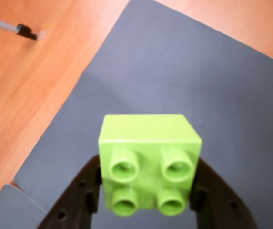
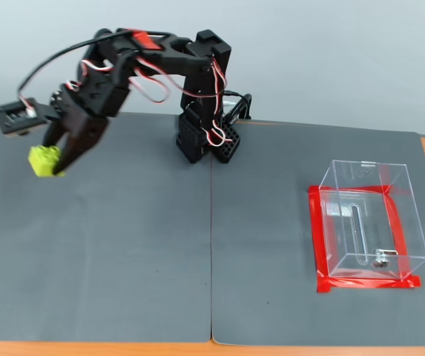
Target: Pick the green lego block and place it into the transparent box
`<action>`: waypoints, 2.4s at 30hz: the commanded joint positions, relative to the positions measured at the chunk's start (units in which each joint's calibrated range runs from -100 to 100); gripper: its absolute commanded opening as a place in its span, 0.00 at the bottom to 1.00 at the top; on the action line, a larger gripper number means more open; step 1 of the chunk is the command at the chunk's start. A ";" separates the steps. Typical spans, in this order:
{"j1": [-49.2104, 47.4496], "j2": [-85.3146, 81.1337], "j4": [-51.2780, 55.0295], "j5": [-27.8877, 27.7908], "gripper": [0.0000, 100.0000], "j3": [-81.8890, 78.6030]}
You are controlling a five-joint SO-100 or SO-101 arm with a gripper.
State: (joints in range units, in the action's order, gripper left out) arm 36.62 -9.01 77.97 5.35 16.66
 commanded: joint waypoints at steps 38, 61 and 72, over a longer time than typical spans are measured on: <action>-77.24 -1.80 0.07 0.25 0.04 6.36; -85.82 9.81 -4.71 0.30 0.04 2.74; -85.82 14.90 -8.27 0.30 0.04 2.29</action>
State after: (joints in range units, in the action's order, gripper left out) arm -49.15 6.12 71.12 5.45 18.81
